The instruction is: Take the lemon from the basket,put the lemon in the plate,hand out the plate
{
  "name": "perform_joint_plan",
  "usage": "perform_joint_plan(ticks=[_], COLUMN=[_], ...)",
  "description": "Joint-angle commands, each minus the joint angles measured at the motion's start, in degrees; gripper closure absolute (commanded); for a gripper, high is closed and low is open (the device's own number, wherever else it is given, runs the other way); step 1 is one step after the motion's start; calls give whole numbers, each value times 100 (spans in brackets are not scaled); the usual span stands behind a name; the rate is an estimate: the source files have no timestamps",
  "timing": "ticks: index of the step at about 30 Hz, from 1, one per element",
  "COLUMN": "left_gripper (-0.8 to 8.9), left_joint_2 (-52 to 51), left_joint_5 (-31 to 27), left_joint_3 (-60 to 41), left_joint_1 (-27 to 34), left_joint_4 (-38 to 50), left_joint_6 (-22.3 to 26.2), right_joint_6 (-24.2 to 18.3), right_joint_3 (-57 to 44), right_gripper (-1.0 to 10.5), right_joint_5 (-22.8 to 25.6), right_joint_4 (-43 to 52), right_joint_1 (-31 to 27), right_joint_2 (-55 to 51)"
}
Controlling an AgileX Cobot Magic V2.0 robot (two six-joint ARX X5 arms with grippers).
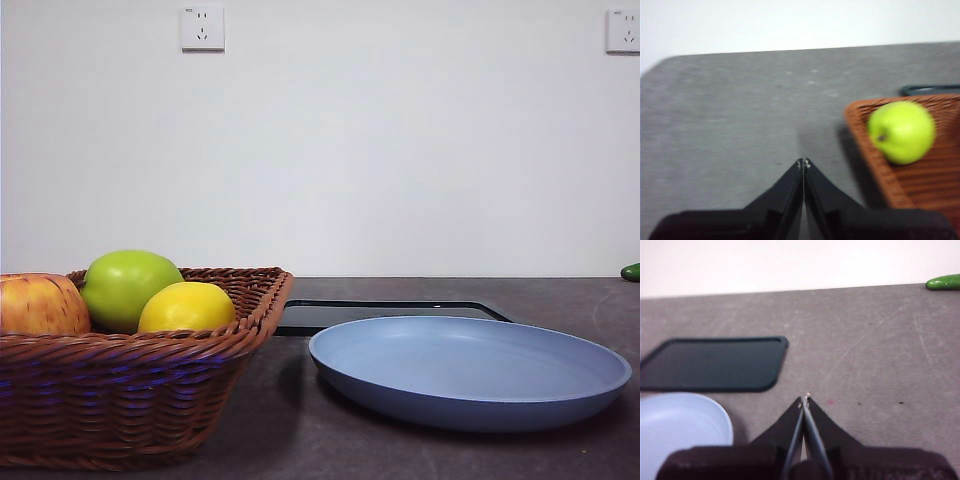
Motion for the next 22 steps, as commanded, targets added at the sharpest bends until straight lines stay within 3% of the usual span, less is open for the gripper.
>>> perform_joint_plan(ticks=[1, 5, 11, 22], left_gripper=[805, 805, 807, 806], left_joint_2=[-15, -15, -15, 839], left_joint_5=[544, 1126, 1390, 1360], left_joint_3=[-68, -68, 33, 1311], left_joint_1=[-13, -13, -13, -13], left_joint_4=[35, 76, -59, -1139], left_joint_6=[-994, -1792, -2358, -2435], right_joint_6=[1003, 1912, 2420, 2490], right_joint_3=[-24, -24, 79, 1467], right_gripper=[944, 944, 944, 944], right_joint_5=[-9, -11, -339, -468], right_joint_4=[81, 76, -168, -1386], right_joint_1=[4, 4, 4, 4], right_joint_2=[-24, -24, -7, 828])
